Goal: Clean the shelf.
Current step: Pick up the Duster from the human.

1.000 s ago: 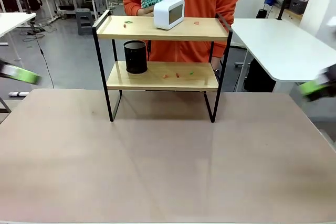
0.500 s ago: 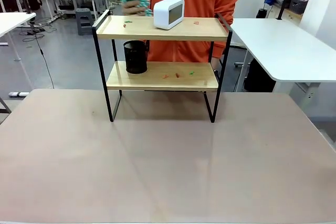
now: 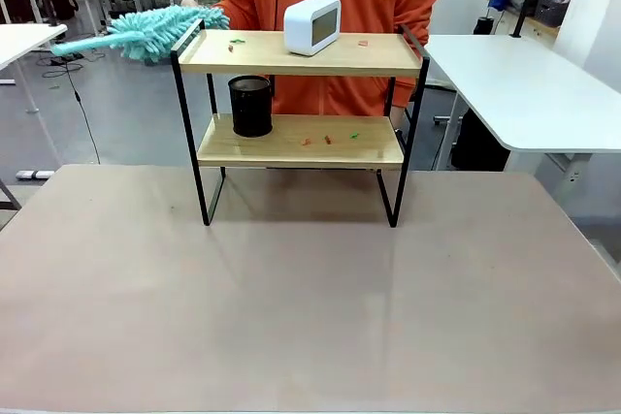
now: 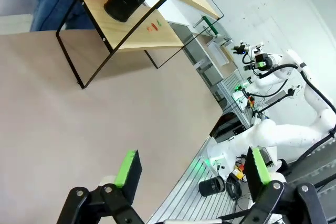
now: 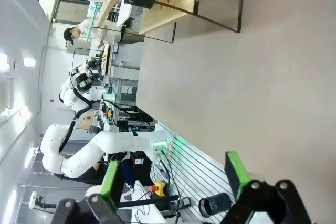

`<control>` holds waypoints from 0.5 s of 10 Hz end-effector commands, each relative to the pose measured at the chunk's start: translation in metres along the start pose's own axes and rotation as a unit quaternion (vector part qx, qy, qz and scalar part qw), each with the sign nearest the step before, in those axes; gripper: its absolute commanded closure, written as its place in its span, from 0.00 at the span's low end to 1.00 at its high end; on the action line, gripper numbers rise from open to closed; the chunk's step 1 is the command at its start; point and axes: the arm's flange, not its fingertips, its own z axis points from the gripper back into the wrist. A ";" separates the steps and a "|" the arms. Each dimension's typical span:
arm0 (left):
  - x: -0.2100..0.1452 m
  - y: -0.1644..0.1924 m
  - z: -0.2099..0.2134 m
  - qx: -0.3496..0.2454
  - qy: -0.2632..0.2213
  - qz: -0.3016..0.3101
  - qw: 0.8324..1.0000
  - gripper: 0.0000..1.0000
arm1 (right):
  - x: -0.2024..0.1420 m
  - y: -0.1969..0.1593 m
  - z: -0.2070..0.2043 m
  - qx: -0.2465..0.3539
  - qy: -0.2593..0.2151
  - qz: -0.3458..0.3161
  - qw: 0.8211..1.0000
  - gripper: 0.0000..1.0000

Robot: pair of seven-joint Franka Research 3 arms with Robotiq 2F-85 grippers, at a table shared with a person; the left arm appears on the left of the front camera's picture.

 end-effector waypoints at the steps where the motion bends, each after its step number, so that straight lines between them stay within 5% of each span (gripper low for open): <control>1: 0.001 0.005 0.000 -0.007 -0.011 -0.011 1.000 0.00 | 0.000 -0.004 0.000 0.011 -0.008 0.013 1.000 0.00; 4: -0.003 0.004 0.002 0.002 -0.003 0.001 1.000 0.00 | 0.000 -0.004 0.000 0.011 -0.008 0.013 1.000 0.00; 5: 0.020 0.010 0.004 -0.021 -0.013 0.062 0.998 0.00 | 0.000 -0.004 0.000 0.011 -0.008 0.013 1.000 0.00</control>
